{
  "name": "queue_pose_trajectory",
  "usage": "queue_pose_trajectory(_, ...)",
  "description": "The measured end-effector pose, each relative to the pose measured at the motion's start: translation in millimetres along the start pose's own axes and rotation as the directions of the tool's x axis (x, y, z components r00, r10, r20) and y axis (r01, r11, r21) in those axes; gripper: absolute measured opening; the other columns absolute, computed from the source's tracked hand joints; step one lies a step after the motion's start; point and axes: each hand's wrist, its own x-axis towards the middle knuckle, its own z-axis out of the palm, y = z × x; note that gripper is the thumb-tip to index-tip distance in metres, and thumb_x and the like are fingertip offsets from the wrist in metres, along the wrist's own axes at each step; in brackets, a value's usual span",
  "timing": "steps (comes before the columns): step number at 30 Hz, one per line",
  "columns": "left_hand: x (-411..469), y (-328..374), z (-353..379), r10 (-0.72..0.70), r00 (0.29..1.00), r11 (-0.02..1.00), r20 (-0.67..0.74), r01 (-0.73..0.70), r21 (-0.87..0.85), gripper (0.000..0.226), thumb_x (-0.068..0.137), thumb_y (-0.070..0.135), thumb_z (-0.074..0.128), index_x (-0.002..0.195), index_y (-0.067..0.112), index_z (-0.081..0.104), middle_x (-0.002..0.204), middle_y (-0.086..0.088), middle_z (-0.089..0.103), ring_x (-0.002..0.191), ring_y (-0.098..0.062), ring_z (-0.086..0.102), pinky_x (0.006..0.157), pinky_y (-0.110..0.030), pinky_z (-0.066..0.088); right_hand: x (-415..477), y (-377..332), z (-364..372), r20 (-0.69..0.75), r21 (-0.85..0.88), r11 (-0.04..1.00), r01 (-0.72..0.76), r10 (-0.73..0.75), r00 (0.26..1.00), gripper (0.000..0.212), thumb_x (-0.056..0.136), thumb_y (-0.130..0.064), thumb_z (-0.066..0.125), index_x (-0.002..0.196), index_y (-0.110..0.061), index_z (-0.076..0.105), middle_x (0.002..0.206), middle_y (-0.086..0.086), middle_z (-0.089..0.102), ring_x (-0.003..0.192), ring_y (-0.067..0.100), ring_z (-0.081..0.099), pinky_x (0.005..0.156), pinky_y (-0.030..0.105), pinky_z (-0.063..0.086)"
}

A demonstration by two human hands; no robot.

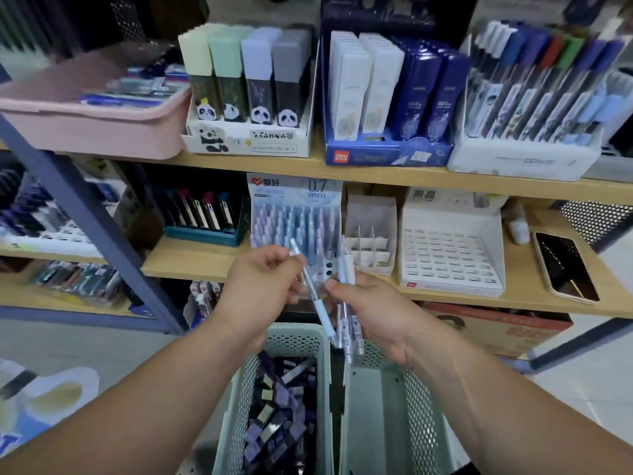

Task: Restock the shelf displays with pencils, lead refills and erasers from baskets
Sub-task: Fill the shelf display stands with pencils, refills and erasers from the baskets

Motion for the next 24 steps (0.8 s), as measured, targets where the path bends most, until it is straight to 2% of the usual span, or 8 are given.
queue_pose_trajectory(2, 14.1, 0.5, -3.3, 0.111, 0.994, 0.990, -0.021, -0.108, 0.095, 0.017, 0.094, 0.015, 0.067, 0.077, 0.009, 0.066, 0.066, -0.005, 0.069, 0.065, -0.020, 0.068, 0.066, -0.036, 0.058, 12.6, -0.3, -7.0, -0.031, 0.054, 0.998, -0.017, 0.019, 0.999, 0.020, 0.103, -0.027, 0.056, 0.107, -0.010, 0.063, 0.085, 0.010, 0.068, 0.078, 0.018, 0.062, 0.072, 0.023, 0.050)
queue_pose_trajectory(5, 31.7, -1.3, -7.5, 0.250, 0.967, 0.947, -0.056, -0.232, 0.224, 0.022, 0.091, 0.014, 0.068, 0.071, 0.007, 0.062, 0.066, -0.009, 0.069, 0.067, -0.025, 0.071, 0.070, -0.044, 0.060, 32.3, 3.4, -19.4, -0.081, 0.111, 0.993, -0.050, 0.059, 0.995, 0.032, 0.101, -0.031, 0.060, 0.121, -0.006, 0.056, 0.076, 0.006, 0.066, 0.067, 0.020, 0.060, 0.092, 0.049, 0.051)
queue_pose_trajectory(6, 36.6, -3.5, -8.7, 0.279, 0.958, 0.933, -0.066, -0.254, 0.255, 0.022, 0.090, 0.015, 0.070, 0.071, 0.007, 0.061, 0.067, -0.010, 0.069, 0.068, -0.030, 0.069, 0.070, -0.045, 0.060, 36.9, 3.9, -22.9, -0.098, 0.105, 0.993, -0.055, 0.066, 0.993, 0.036, 0.101, -0.032, 0.060, 0.124, -0.005, 0.055, 0.075, 0.006, 0.066, 0.066, 0.020, 0.060, 0.091, 0.050, 0.050)
queue_pose_trajectory(9, 47.0, -10.5, -9.5, 0.319, 0.945, 0.903, -0.074, -0.279, 0.326, 0.022, 0.088, 0.017, 0.071, 0.072, 0.007, 0.060, 0.067, -0.014, 0.067, 0.068, -0.035, 0.066, 0.066, -0.042, 0.057, 48.4, 5.1, -30.3, -0.133, 0.132, 0.990, -0.053, 0.071, 0.989, 0.025, 0.103, -0.029, 0.058, 0.113, -0.006, 0.061, 0.076, 0.008, 0.065, 0.064, 0.021, 0.059, 0.068, 0.042, 0.053)
queue_pose_trajectory(13, 53.2, -11.6, -6.1, 0.362, 0.926, 0.871, -0.104, -0.297, 0.391, 0.023, 0.086, 0.016, 0.072, 0.070, 0.007, 0.059, 0.063, -0.010, 0.062, 0.063, -0.030, 0.061, 0.059, -0.029, 0.053, 56.1, 7.3, -33.8, -0.167, 0.125, 0.991, -0.055, 0.075, 0.983, 0.022, 0.103, -0.030, 0.057, 0.109, -0.010, 0.063, 0.078, 0.008, 0.067, 0.066, 0.022, 0.060, 0.074, 0.045, 0.052)
queue_pose_trajectory(17, 54.6, -9.8, -3.0, 0.362, 0.921, 0.882, -0.145, -0.288, 0.373, 0.020, 0.086, 0.018, 0.073, 0.070, 0.014, 0.062, 0.062, -0.001, 0.062, 0.060, -0.020, 0.060, 0.058, -0.029, 0.053, 57.2, 7.7, -30.9, -0.174, 0.121, 0.991, -0.054, 0.075, 0.982, 0.023, 0.103, -0.029, 0.057, 0.110, -0.008, 0.063, 0.076, 0.007, 0.066, 0.066, 0.022, 0.059, 0.070, 0.043, 0.053)
queue_pose_trajectory(20, 50.3, -10.2, 1.3, 0.365, 0.919, 0.888, -0.146, -0.297, 0.351, 0.020, 0.086, 0.017, 0.074, 0.069, 0.014, 0.063, 0.064, 0.005, 0.062, 0.054, -0.007, 0.053, 0.057, -0.024, 0.051, 56.9, 7.6, -30.0, -0.188, 0.113, 0.992, -0.058, 0.079, 0.979, 0.026, 0.103, -0.030, 0.057, 0.114, -0.007, 0.062, 0.075, 0.007, 0.067, 0.065, 0.023, 0.059, 0.072, 0.044, 0.053)
queue_pose_trajectory(24, 44.9, -16.0, 8.3, 0.412, 0.899, 0.858, -0.150, -0.327, 0.397, 0.022, 0.086, 0.017, 0.075, 0.067, 0.013, 0.066, 0.060, 0.006, 0.063, 0.056, -0.013, 0.059, 0.057, -0.023, 0.051, 54.7, 6.0, -30.0, -0.187, 0.112, 0.992, -0.052, 0.072, 0.980, 0.027, 0.102, -0.030, 0.057, 0.113, -0.006, 0.063, 0.076, 0.007, 0.067, 0.066, 0.022, 0.060, 0.075, 0.046, 0.053)
